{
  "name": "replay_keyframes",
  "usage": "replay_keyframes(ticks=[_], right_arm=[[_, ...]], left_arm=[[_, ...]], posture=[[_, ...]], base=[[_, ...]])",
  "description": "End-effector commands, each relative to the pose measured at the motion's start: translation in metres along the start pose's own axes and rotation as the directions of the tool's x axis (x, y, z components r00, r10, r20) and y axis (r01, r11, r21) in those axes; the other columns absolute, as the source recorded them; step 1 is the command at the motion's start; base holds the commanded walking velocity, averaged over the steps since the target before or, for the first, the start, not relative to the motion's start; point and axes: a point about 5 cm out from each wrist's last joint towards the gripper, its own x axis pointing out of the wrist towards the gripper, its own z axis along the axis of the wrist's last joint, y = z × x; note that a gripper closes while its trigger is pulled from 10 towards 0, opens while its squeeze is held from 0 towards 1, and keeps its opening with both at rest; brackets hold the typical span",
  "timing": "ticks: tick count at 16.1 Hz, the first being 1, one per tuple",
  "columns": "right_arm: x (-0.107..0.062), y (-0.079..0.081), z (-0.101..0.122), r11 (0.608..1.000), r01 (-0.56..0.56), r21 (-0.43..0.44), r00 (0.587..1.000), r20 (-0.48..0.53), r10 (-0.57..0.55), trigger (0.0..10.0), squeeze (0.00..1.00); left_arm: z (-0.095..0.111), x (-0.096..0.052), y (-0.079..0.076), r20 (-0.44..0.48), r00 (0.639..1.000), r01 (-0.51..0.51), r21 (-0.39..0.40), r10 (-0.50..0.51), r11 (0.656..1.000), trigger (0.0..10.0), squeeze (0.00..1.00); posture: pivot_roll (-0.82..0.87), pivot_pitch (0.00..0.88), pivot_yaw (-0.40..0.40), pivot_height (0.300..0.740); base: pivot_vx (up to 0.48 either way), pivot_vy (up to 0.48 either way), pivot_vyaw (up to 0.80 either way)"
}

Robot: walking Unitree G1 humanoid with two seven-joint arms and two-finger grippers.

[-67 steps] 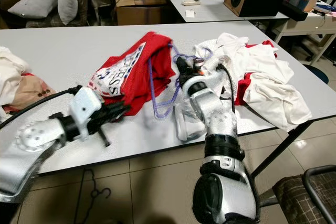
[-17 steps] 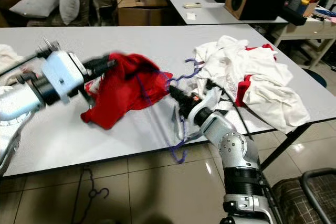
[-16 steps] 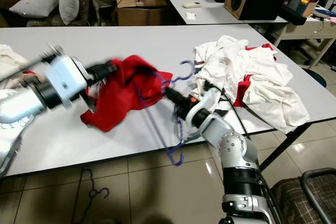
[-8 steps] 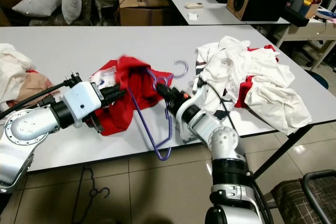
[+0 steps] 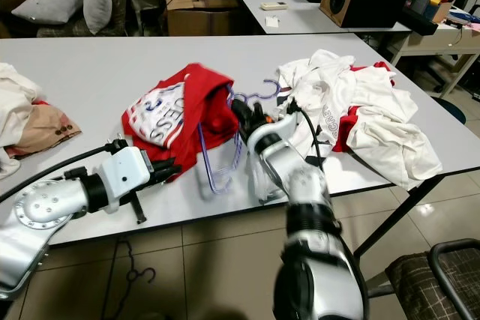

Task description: Hang hanger

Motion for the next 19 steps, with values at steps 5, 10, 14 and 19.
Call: replay_keyframes(ticks=[5,10,14,19], right_arm=[[0.008,0.0,0.021,0.992,0.057,0.115,0.969,0.231,-0.082,10.0,0.0],[0.022,0.02,0.02,0.971,-0.065,0.229,0.967,0.255,0.004,10.0,0.0],[0.028,0.027,0.011,0.981,-0.099,0.164,0.97,0.236,0.059,10.0,0.0],[0.029,0.028,0.008,0.979,-0.11,0.173,0.97,0.234,0.068,10.0,0.0]], left_arm=[[0.011,-0.002,-0.018,0.067,0.993,0.1,-0.133,-0.092,0.986,0.0,0.0],[0.005,0.0,-0.017,0.021,0.998,0.068,-0.19,-0.065,0.979,0.0,0.0],[0.036,0.0,-0.015,0.225,0.973,0.118,-0.305,-0.049,0.945,0.0,0.0],[0.058,-0.007,-0.004,0.359,0.933,0.134,-0.405,0.022,0.904,0.0,0.0]], posture=[[0.09,0.0,-0.069,0.74],[0.1,0.0,-0.09,0.74],[0.12,0.0,-0.115,0.74],[0.13,0.0,-0.129,0.74]], base=[[0.0,0.0,0.0],[0.0,0.0,0.0],[0.0,0.0,0.0],[0.0,0.0,0.0]])
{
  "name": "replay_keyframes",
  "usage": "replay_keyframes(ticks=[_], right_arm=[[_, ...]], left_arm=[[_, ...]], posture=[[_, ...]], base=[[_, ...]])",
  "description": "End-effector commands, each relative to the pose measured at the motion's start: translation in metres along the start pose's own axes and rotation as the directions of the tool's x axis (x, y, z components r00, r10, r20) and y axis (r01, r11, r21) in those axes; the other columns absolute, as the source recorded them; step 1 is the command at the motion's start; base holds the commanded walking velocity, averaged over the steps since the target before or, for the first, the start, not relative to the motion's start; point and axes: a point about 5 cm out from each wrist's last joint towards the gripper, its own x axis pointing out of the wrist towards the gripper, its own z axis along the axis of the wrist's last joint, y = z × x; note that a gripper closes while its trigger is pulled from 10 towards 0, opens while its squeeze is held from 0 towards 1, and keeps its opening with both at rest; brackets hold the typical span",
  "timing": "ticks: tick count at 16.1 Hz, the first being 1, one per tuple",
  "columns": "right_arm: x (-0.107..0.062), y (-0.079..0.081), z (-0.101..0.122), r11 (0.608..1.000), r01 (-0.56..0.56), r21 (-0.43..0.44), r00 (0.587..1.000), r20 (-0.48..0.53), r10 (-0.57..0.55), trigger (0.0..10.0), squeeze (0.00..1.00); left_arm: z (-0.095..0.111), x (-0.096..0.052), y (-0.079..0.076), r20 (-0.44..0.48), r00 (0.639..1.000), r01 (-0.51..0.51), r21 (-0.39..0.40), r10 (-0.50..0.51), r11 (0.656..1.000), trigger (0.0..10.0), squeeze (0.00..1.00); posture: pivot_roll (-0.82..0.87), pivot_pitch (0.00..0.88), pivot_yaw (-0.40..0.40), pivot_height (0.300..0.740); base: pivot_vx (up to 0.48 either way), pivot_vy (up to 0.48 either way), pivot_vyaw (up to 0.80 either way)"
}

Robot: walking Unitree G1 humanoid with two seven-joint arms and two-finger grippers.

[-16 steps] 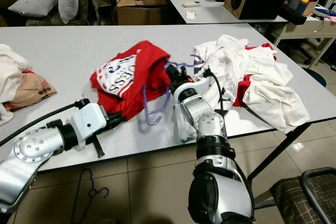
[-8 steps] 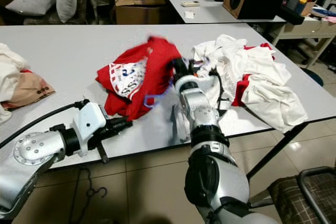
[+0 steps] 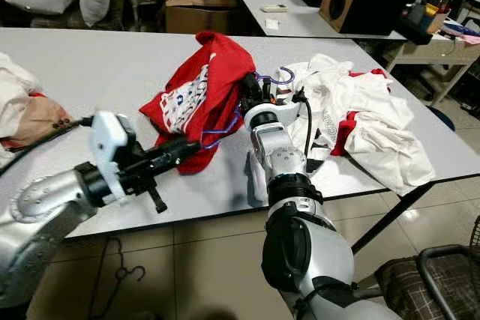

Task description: Hang hanger

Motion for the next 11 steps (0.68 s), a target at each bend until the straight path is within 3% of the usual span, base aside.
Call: replay_keyframes(ticks=[1,6,9,11], right_arm=[[0.006,0.012,0.001,0.998,-0.035,0.047,0.999,0.035,0.033,10.0,0.0],[0.008,0.014,-0.005,0.992,-0.037,0.124,0.999,0.043,0.032,10.0,0.0],[0.008,0.011,-0.007,0.997,0.003,0.081,0.999,0.046,-0.007,10.0,0.0],[0.006,0.004,-0.014,0.998,0.054,0.018,0.997,0.049,-0.055,10.0,0.0]], left_arm=[[0.002,0.001,-0.013,-0.021,0.996,0.088,-0.014,-0.088,0.996,0.0,0.0],[-0.007,0.007,-0.026,-0.103,0.978,0.176,-0.055,-0.181,0.983,0.0,0.0],[-0.001,0.014,-0.024,-0.053,0.984,0.167,-0.068,-0.171,0.984,0.0,0.0],[0.01,0.023,-0.023,0.034,0.986,0.169,-0.109,-0.166,0.98,0.0,0.0]], posture=[[0.14,0.0,-0.134,0.74],[0.14,0.0,-0.13,0.74],[0.14,0.0,-0.128,0.74],[0.13,0.0,-0.123,0.74]], base=[[0.0,0.0,0.0],[0.0,0.0,0.0],[0.0,0.0,0.0],[0.0,0.0,0.0]])
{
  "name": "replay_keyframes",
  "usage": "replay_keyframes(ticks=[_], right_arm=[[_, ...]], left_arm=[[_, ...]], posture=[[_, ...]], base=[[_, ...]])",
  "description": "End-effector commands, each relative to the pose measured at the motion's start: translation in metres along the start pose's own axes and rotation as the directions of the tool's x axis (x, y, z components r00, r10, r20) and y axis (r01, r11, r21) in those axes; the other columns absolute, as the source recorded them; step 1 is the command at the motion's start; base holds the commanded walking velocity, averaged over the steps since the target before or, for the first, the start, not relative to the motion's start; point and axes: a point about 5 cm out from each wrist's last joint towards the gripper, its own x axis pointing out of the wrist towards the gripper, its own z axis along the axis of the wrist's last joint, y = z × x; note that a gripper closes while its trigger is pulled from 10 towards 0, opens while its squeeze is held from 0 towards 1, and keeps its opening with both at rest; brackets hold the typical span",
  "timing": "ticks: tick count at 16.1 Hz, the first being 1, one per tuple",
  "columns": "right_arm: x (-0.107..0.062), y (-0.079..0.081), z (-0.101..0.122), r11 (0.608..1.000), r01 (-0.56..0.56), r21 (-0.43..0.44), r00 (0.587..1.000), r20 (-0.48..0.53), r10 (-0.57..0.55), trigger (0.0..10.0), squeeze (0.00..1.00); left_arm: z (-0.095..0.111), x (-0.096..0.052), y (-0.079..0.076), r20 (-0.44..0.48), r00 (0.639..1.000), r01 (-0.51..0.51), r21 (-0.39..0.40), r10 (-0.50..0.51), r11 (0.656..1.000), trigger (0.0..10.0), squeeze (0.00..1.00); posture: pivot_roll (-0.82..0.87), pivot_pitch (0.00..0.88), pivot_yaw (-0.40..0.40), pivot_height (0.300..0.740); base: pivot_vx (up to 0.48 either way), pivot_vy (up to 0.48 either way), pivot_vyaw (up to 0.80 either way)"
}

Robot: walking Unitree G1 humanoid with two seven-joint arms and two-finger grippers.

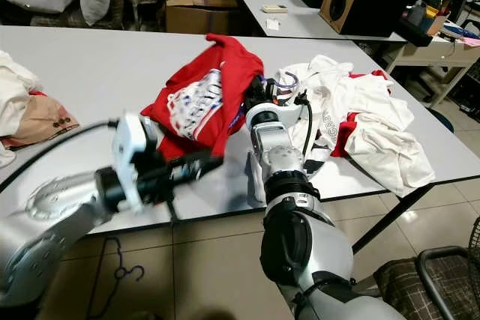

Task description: Hang hanger

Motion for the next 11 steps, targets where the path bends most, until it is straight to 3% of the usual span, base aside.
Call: replay_keyframes(ticks=[1,3,5,7,9,10,11], right_arm=[[0.001,0.005,-0.02,1.0,0.004,-0.002,1.0,-0.028,-0.004,10.0,0.0],[-0.003,0.002,-0.042,0.999,-0.007,-0.051,0.993,-0.121,0.001,10.0,0.0],[-0.004,0.001,-0.047,0.997,-0.019,-0.081,0.987,-0.159,0.006,10.0,0.0],[-0.014,-0.002,-0.057,0.971,-0.105,-0.212,0.944,-0.328,0.031,10.0,0.0],[-0.021,-0.003,-0.045,0.948,-0.144,-0.283,0.932,-0.362,0.034,10.0,0.0],[-0.027,0.004,-0.026,0.945,-0.168,-0.279,0.929,-0.366,0.057,10.0,0.0],[-0.03,0.007,-0.023,0.942,-0.183,-0.282,0.923,-0.378,0.067,10.0,0.0]], left_arm=[[0.007,0.007,-0.001,0.045,0.999,0.025,-0.024,-0.024,0.999,0.0,0.0],[0.02,0.015,0.007,0.134,0.991,-0.007,-0.048,0.014,0.999,0.0,0.0],[0.025,0.015,0.011,0.161,0.986,-0.025,-0.053,0.034,0.998,0.0,0.0],[0.044,0.01,0.031,0.262,0.953,-0.136,-0.081,0.153,0.987,0.0,0.0],[0.05,-0.003,0.047,0.265,0.932,-0.236,-0.071,0.247,0.969,0.0,0.0],[0.049,-0.02,0.063,0.231,0.899,-0.372,-0.041,0.371,0.927,0.0,0.0],[0.049,-0.024,0.066,0.227,0.891,-0.397,-0.036,0.394,0.917,0.0,0.0]], posture=[[0.13,0.0,-0.123,0.74],[0.13,0.0,-0.123,0.74],[0.12,0.0,-0.122,0.74],[0.12,0.0,-0.117,0.74],[0.11,0.0,-0.107,0.74],[0.1,0.0,-0.101,0.74],[0.1,0.0,-0.1,0.74]], base=[[0.0,0.0,0.0],[0.0,0.0,0.0],[0.0,0.0,0.0],[0.0,0.0,0.0],[0.0,0.0,0.0],[0.0,0.0,0.0],[0.0,0.0,0.0]])
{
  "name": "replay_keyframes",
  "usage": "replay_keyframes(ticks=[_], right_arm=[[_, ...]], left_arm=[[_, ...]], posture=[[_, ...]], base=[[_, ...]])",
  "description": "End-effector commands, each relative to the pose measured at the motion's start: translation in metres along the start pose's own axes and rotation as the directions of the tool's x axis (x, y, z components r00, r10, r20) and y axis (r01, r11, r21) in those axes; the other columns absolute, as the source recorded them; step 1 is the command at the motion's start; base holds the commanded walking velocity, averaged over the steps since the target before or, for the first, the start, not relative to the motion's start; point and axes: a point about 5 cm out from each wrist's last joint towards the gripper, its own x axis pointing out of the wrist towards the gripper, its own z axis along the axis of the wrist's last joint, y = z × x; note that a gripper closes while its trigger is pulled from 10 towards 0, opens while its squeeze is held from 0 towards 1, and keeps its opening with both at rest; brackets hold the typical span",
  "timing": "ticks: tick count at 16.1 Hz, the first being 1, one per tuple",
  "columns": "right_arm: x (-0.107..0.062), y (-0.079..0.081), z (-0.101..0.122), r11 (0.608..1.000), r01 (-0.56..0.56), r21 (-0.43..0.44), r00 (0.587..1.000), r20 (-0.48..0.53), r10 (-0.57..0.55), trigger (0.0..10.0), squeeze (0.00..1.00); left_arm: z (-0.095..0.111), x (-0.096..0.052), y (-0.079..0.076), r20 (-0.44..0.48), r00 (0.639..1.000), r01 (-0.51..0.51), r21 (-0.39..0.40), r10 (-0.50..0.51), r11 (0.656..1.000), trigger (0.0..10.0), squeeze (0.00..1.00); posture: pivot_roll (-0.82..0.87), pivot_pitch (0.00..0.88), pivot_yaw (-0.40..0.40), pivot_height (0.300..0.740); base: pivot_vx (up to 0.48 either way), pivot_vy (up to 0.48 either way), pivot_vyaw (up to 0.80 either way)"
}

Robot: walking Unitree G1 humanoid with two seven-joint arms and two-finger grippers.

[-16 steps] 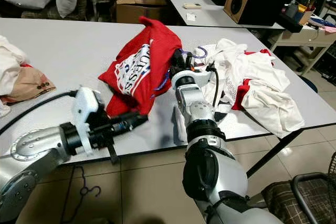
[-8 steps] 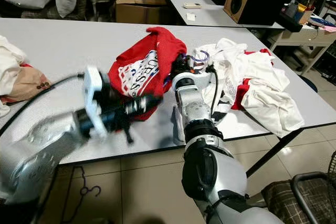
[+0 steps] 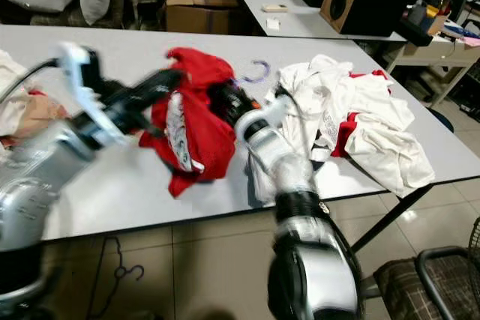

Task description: Hang hanger

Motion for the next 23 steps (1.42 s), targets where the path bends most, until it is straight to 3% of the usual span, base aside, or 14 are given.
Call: replay_keyframes(ticks=[1,2,4,5,7,8,10,12,14,16,18,19,20,23], right_arm=[[-0.005,0.009,-0.005,0.999,-0.043,0.0,0.998,-0.05,0.043,10.0,0.0],[-0.014,0.015,0.0,0.997,-0.076,-0.018,0.994,-0.078,0.074,10.0,0.0],[-0.026,0.026,0.01,0.992,-0.121,-0.043,0.99,-0.081,0.117,10.0,0.0],[-0.031,0.035,0.016,0.987,-0.156,-0.03,0.985,-0.075,0.153,10.0,0.0],[-0.039,0.044,0.023,0.983,-0.181,-0.033,0.982,-0.066,0.178,10.0,0.0],[-0.045,0.041,0.032,0.983,-0.132,-0.129,0.991,-0.052,0.126,10.0,0.0],[-0.052,0.03,0.037,0.981,-0.049,-0.189,0.999,-0.023,0.045,10.0,0.0],[-0.056,0.03,0.038,0.98,-0.04,-0.197,0.999,-0.025,0.036,10.0,0.0],[-0.073,0.032,0.042,0.945,-0.017,-0.327,0.999,-0.047,0.002,10.0,0.0],[-0.088,0.032,0.047,0.9,-0.007,-0.437,0.996,-0.082,-0.032,10.0,0.0],[-0.105,0.038,0.054,0.861,-0.049,-0.506,0.991,-0.13,-0.02,10.0,0.0],[-0.114,0.043,0.056,0.829,-0.076,-0.554,0.986,-0.167,-0.021,10.0,0.0],[-0.118,0.046,0.06,0.803,-0.082,-0.59,0.984,-0.176,-0.029,10.0,0.0],[-0.127,0.05,0.073,0.767,-0.098,-0.634,0.984,-0.177,-0.02,10.0,0.0]], left_arm=[[0.008,-0.002,0.004,0.034,0.999,-0.044,0.033,0.042,0.998,0.0,0.0],[0.006,-0.005,0.006,-0.002,0.999,-0.052,0.054,0.052,0.997,0.0,0.0],[-0.006,-0.012,0.001,-0.106,0.994,-0.015,0.11,0.027,0.994,1.5,0.0],[-0.013,-0.011,-0.005,-0.141,0.99,0.002,0.124,0.015,0.992,10.0,0.0],[-0.025,-0.007,-0.008,-0.176,0.983,-0.027,0.112,0.047,0.993,10.0,0.0],[-0.024,-0.005,-0.012,-0.152,0.988,-0.008,0.075,0.019,0.997,10.0,1.0],[-0.014,-0.016,-0.024,-0.114,0.987,0.112,0.02,-0.109,0.993,10.0,1.0],[-0.011,-0.019,-0.026,-0.098,0.986,0.133,0.008,-0.132,0.991,10.0,1.0],[-0.006,-0.03,-0.025,-0.084,0.985,0.151,-0.008,-0.151,0.988,10.0,1.0],[-0.005,-0.039,-0.014,-0.099,0.992,0.083,0.016,-0.081,0.996,10.0,1.0],[-0.009,-0.044,0.009,-0.124,0.984,-0.111,0.132,0.127,0.985,10.0,1.0],[-0.009,-0.046,0.019,-0.107,0.973,-0.182,0.169,0.202,0.969,10.0,0.68],[-0.007,-0.044,0.022,-0.091,0.967,-0.222,0.165,0.239,0.961,10.0,0.0],[-0.009,-0.042,0.025,-0.042,0.95,-0.295,0.197,0.309,0.935,10.0,0.0]], posture=[[0.1,0.0,-0.099,0.74],[0.09,0.0,-0.095,0.74],[0.09,0.0,-0.092,0.74],[0.09,0.0,-0.092,0.74],[0.08,0.0,-0.089,0.74],[0.06,0.0,-0.083,0.74],[0.02,0.0,-0.058,0.74],[0.0,0.0,-0.044,0.74],[-0.03,0.0,-0.029,0.74],[-0.05,0.0,-0.032,0.74],[-0.05,0.0,-0.051,0.74],[-0.05,0.0,-0.059,0.74],[-0.06,0.0,-0.066,0.74],[-0.09,0.0,-0.077,0.74]], base=[[0.0,0.0,0.0],[0.0,0.0,0.0],[0.0,0.0,0.0],[0.0,0.0,0.0],[0.0,0.0,0.0],[0.0,0.0,0.0],[0.0,0.0,0.0],[0.0,0.0,0.0],[0.0,0.0,0.0],[0.0,0.0,0.0],[0.0,0.0,0.0],[0.0,0.0,0.8],[0.0,0.0,0.8],[0.0,0.0,0.8]])
